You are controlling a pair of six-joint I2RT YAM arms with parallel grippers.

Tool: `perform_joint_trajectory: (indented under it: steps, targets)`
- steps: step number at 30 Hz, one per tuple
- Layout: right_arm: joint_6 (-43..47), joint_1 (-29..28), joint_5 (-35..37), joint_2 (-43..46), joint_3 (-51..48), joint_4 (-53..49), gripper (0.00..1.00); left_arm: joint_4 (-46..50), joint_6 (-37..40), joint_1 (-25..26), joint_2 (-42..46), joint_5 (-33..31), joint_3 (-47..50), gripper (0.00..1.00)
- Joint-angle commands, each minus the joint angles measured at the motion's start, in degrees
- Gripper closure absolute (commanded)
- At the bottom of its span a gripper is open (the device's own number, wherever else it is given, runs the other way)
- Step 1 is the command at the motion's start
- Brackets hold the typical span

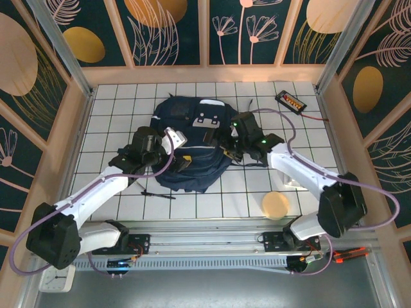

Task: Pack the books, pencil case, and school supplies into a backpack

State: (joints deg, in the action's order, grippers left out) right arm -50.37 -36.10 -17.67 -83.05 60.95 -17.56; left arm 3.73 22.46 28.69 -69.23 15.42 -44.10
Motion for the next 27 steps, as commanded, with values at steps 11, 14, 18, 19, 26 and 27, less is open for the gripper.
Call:
perform_joint_trajectory:
  steps: [11, 14, 18, 19, 26, 27]
  targets:
    - [-3.66, -1.48, -5.13, -9.08, 7.26, 3.93, 0.01, -2.49, 11.61, 0.23, -4.4, -0.1, -0.16, 0.03]
    - [-4.51, -2.3, -4.66, -10.02, 9.39, 3.58, 0.01, -2.36, 12.89, 0.19, -5.06, -1.03, -0.74, 0.03]
    - [-5.35, -2.66, -4.08, -10.15, 11.68, 1.76, 0.01, -4.62, 13.55, 0.24, -5.76, -2.19, 0.21, 0.05]
    - [-5.57, -2.66, -3.87, -9.91, 11.67, 1.7, 0.01, -5.14, 13.93, 0.23, -6.28, -2.1, 0.39, 0.07]
    - [-6.04, -2.61, -3.17, -8.34, 9.44, 0.64, 0.01, -13.2, 13.53, 0.28, -10.12, -2.96, 0.23, 0.33]
    - [-6.13, -2.58, -3.01, -7.79, 8.71, 0.56, 0.01, -12.67, 13.57, 0.23, -10.89, -2.65, -0.83, 0.35]
